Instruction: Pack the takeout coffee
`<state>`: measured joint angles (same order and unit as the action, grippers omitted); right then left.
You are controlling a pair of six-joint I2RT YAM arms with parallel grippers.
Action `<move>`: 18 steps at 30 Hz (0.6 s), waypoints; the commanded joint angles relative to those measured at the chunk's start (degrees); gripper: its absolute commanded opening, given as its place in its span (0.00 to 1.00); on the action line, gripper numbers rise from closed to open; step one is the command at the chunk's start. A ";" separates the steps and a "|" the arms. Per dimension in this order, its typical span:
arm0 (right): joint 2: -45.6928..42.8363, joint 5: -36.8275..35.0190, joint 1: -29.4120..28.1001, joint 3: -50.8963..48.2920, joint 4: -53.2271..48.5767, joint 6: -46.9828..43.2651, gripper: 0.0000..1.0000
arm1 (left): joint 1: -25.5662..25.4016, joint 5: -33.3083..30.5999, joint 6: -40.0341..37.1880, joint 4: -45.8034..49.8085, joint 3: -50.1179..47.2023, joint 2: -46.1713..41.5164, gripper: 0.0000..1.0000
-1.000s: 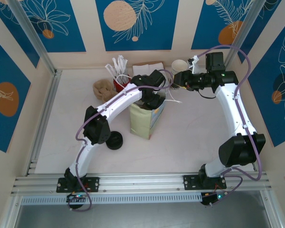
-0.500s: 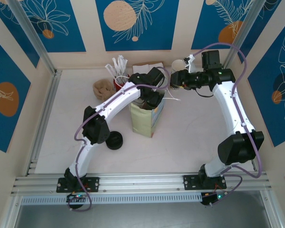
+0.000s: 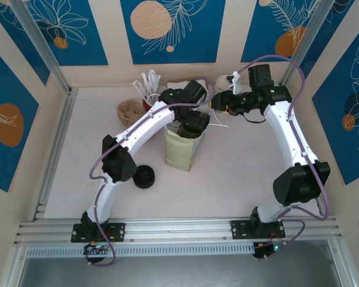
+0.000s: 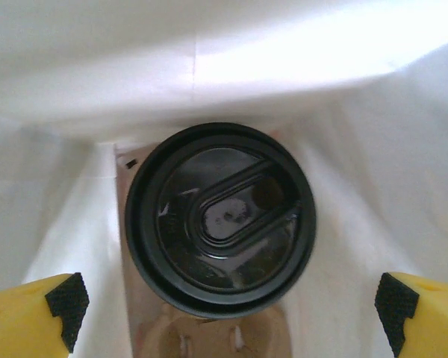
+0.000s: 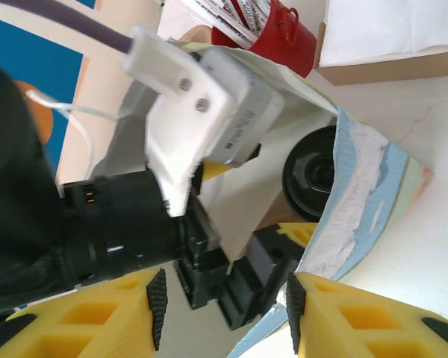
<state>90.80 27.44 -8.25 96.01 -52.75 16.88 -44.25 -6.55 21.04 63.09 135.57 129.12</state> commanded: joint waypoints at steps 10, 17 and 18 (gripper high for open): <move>1.37 -0.07 -0.27 2.28 -2.01 -1.44 0.51 | -0.13 0.76 1.71 1.71 3.56 -3.00 1.00; 1.91 0.40 -0.25 2.52 -2.10 -1.62 0.51 | 0.59 5.34 5.02 0.20 2.96 -2.04 0.96; 1.92 0.32 -0.27 2.57 -2.09 -1.75 0.51 | 0.86 6.73 5.43 -0.57 2.62 -2.12 0.95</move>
<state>92.20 26.98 -8.25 96.97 -53.63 16.43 -44.05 -3.97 23.99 63.81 136.90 128.62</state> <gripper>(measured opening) 0.513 0.957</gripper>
